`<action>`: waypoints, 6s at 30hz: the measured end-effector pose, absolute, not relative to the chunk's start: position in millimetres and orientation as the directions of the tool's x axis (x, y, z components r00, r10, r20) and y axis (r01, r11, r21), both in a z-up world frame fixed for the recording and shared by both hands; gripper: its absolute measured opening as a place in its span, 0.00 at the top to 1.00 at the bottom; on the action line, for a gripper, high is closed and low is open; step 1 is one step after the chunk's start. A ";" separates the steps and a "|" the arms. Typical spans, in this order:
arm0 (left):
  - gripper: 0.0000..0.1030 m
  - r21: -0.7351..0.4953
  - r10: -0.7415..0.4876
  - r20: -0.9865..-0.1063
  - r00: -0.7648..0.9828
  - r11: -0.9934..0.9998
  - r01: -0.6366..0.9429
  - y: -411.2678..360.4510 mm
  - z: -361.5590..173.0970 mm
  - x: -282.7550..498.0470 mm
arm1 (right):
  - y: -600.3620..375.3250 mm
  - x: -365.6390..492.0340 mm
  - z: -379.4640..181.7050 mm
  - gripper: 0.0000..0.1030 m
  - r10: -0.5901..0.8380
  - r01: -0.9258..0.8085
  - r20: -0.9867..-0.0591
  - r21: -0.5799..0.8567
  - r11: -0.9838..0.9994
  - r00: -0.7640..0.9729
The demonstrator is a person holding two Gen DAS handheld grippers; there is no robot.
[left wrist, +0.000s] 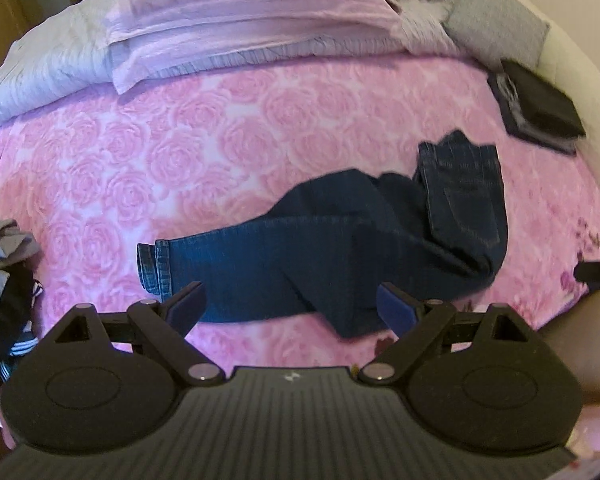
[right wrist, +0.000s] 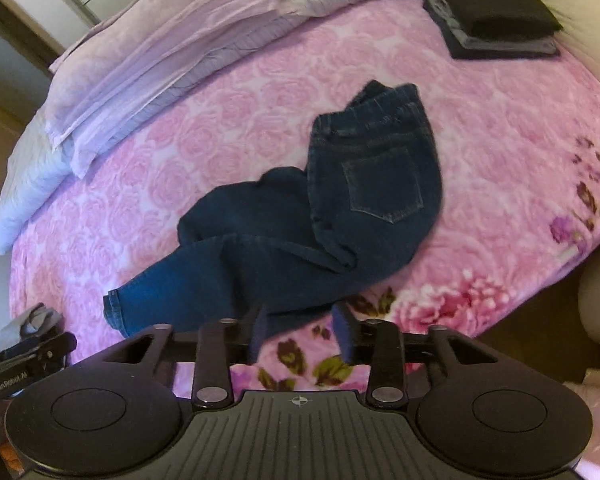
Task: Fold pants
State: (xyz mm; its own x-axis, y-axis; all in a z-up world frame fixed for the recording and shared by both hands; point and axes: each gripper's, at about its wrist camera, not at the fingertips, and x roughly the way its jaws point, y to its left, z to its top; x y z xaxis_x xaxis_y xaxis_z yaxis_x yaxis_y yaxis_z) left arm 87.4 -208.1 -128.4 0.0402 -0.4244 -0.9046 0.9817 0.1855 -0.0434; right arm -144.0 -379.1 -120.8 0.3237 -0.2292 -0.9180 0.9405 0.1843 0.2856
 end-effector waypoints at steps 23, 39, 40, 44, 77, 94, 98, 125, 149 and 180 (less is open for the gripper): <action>0.12 0.011 -0.414 -0.910 0.014 0.010 1.000 -195.5 -133.7 51.7 | -326.0 -162.3 -140.0 0.49 -0.235 0.962 -0.938 0.223 0.156 0.256; 0.12 -0.041 -0.285 -0.950 0.130 0.524 0.851 -208.6 -173.0 -9.5 | -460.3 -228.1 -169.0 0.49 -0.136 0.850 -0.950 0.179 0.495 0.280; 0.12 -0.053 -0.275 -0.953 0.125 0.561 0.826 -204.4 -177.2 -10.1 | -466.8 -232.2 -172.6 0.49 -0.128 0.844 -0.951 0.181 0.505 0.280; 0.12 -0.088 -0.254 -0.960 0.122 0.681 0.727 -182.8 -191.0 1.2 | -491.7 -248.9 -184.0 0.49 -0.127 0.840 -0.949 0.186 0.509 0.288; 0.07 -0.054 -0.107 -0.986 0.130 0.932 0.358 -341.5 -385.3 230.8 | -592.9 -212.6 -283.4 0.49 -0.206 0.939 -0.977 -0.012 0.343 0.063; 1.00 0.105 -0.128 -0.918 0.376 0.835 0.540 -346.3 -397.7 208.9 | -596.6 -141.0 -316.8 0.49 -0.180 0.916 -0.982 -0.013 0.401 0.065; 1.00 0.125 -0.239 -0.826 0.510 0.805 0.580 -348.6 -354.8 230.4 | -621.3 -100.8 -332.8 0.49 -0.198 0.903 -0.973 0.028 0.428 0.123; 0.12 -0.019 -0.073 -0.991 0.112 0.906 0.423 -359.7 -434.0 242.7 | -646.3 -136.5 -366.4 0.89 -0.251 0.973 -0.955 0.109 0.204 0.159; 0.93 -0.089 -0.393 -0.793 0.465 0.831 0.549 -371.8 -273.4 262.3 | -695.4 -159.2 -234.1 0.96 -0.592 0.787 -0.574 0.589 0.182 0.566; 0.39 -0.270 -0.359 -0.903 0.236 0.902 0.338 -271.8 -372.2 257.9 | -551.3 -381.0 -389.8 0.60 -0.288 0.824 -0.923 0.364 -0.434 0.256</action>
State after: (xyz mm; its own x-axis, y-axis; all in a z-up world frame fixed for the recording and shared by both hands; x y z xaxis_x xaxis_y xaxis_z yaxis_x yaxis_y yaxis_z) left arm 257.9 -271.8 -372.2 0.2356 -0.3586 -0.9033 0.3383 0.9016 -0.2697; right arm -381.0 -551.3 -389.8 0.2562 -0.2881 -0.9227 0.8238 -0.4343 0.3644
